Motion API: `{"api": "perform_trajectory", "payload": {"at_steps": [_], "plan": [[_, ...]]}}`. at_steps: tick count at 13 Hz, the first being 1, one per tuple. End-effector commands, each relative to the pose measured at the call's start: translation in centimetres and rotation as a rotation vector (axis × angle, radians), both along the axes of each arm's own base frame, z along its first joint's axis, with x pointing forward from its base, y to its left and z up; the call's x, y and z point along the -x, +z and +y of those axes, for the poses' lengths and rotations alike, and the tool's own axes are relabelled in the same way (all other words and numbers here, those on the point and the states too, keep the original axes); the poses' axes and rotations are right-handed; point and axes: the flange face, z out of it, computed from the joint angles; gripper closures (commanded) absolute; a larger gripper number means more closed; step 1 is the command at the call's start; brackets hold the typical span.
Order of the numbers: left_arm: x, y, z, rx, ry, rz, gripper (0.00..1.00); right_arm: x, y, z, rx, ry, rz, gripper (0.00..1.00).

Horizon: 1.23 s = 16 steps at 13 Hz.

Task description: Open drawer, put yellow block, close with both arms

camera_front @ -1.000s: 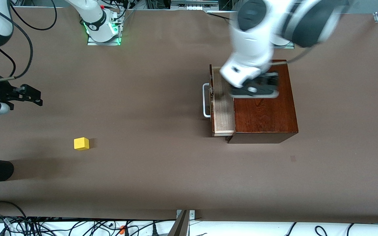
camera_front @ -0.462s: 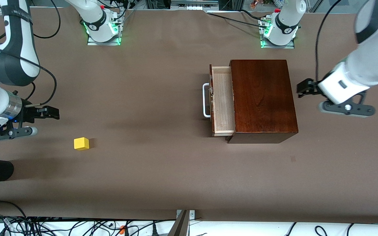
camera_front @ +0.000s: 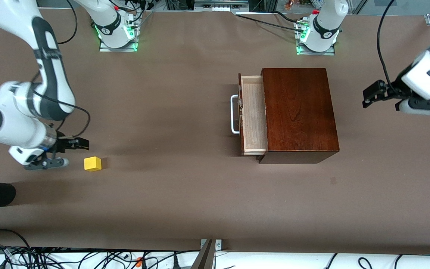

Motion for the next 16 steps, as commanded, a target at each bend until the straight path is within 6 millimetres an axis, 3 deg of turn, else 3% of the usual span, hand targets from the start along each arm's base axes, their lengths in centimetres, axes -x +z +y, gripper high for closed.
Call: {"api": "perform_trajectory", "payload": {"at_steps": [1,6,10,16], "plan": [[2.9,-0.4,-0.5,0.006,-0.049,-0.008,0.0,-0.6,-3.4,1.2,0.0,0.022,-0.03,0.0],[2.1,-0.5,-0.1,0.007,-0.044,-0.003,0.0,-0.9,-8.4,1.5,0.022,0.028,-0.034,0.0],[2.1,-0.5,0.0,-0.032,-0.055,0.004,0.0,-0.9,-9.5,1.0,0.028,0.024,-0.035,0.0],[2.1,-0.4,0.3,-0.03,-0.05,0.005,0.0,-1.0,-10.2,-0.3,0.03,0.078,-0.033,0.36]]}}
